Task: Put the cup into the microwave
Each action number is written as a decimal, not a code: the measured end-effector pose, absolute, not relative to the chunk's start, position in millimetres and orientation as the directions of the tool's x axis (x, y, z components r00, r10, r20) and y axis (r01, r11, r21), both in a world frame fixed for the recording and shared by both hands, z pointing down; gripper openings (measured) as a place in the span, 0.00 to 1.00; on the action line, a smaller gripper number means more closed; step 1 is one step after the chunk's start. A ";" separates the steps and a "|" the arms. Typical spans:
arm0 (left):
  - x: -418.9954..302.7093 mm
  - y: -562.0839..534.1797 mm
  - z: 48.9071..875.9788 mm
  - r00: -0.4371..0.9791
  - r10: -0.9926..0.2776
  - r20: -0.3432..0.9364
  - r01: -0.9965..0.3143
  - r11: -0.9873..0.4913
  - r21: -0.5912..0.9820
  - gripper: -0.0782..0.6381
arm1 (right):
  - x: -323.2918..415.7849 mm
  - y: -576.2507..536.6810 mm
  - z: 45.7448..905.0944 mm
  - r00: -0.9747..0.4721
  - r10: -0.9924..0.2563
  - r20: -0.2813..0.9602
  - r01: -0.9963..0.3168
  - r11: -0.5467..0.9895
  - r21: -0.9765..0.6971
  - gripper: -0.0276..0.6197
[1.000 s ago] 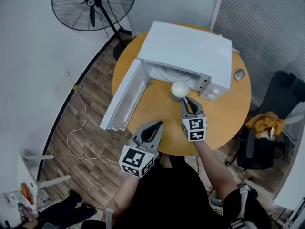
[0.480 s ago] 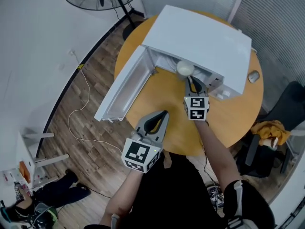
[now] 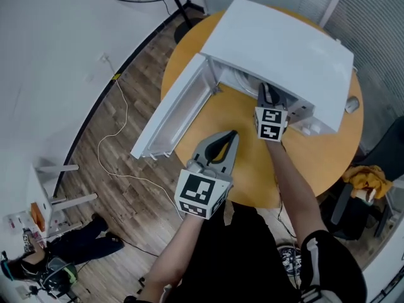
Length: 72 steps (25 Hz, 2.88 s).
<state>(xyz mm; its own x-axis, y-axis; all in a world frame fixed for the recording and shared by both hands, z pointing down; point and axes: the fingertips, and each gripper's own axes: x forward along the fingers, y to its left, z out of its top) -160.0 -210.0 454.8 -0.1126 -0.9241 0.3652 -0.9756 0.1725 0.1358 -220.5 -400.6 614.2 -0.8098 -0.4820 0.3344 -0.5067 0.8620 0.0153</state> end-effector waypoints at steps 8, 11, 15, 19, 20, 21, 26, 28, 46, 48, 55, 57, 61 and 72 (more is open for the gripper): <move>-167.2 -215.6 453.6 -0.109 -0.926 0.360 -0.978 0.165 0.129 0.11 | -239.2 -415.0 617.0 -0.797 -0.515 0.317 -0.525 0.849 0.058 0.13; -168.0 -217.0 449.9 -0.107 -0.929 0.353 -0.978 0.162 0.129 0.11 | -243.5 -419.4 618.3 -0.790 -0.527 0.312 -0.534 0.842 0.070 0.13; -169.2 -218.1 447.6 -0.107 -0.931 0.350 -0.978 0.161 0.130 0.11 | -250.8 -427.0 618.2 -0.782 -0.543 0.306 -0.545 0.834 0.086 0.14; -167.5 -216.8 447.0 -0.105 -0.931 0.350 -0.978 0.161 0.134 0.11 | -251.3 -434.7 622.8 -0.772 -0.552 0.315 -0.551 0.828 0.102 0.14; -167.6 -215.8 446.6 -0.107 -0.930 0.351 -0.978 0.162 0.132 0.11 | -251.6 -435.4 623.7 -0.771 -0.551 0.318 -0.549 0.829 0.105 0.15; -167.9 -214.8 446.2 -0.108 -0.929 0.353 -0.978 0.164 0.131 0.11 | -251.8 -435.7 623.3 -0.771 -0.550 0.320 -0.546 0.830 0.111 0.15; -168.1 -212.0 442.9 -0.107 -0.930 0.352 -0.979 0.161 0.127 0.11 | -247.9 -436.3 619.2 -0.766 -0.554 0.326 -0.550 0.827 0.115 0.20; -167.6 -211.4 442.3 -0.108 -0.929 0.354 -0.980 0.160 0.120 0.11 | -247.6 -433.7 615.7 -0.770 -0.550 0.324 -0.548 0.830 0.107 0.24; -165.5 -160.9 452.1 -0.103 -0.919 0.380 -0.982 0.155 0.107 0.11 | -208.0 -370.3 593.3 -0.793 -0.530 0.301 -0.530 0.843 0.089 0.30; -169.2 -147.5 454.6 -0.094 -0.920 0.381 -0.983 0.147 0.114 0.11 | -201.3 -358.4 587.0 -0.790 -0.536 0.298 -0.535 0.840 0.094 0.29; -177.1 -108.6 454.3 -0.033 -0.935 0.354 -0.985 0.091 0.146 0.11 | -178.1 -309.8 550.5 -0.780 -0.564 0.272 -0.555 0.824 0.118 0.23; -178.5 -97.4 452.7 -0.010 -0.938 0.346 -0.987 0.066 0.150 0.11 | -171.0 -292.6 538.6 -0.775 -0.576 0.259 -0.567 0.815 0.117 0.20; -180.2 -75.6 450.8 0.035 -0.944 0.328 -0.988 0.016 0.153 0.11 | -156.8 -257.2 520.2 -0.764 -0.598 0.240 -0.594 0.799 0.098 0.14; -166.6 -33.0 438.7 0.182 -0.945 0.270 -0.973 -0.134 0.187 0.11 | -125.2 -154.9 480.3 -0.779 -0.572 0.256 -0.597 0.802 -0.023 0.06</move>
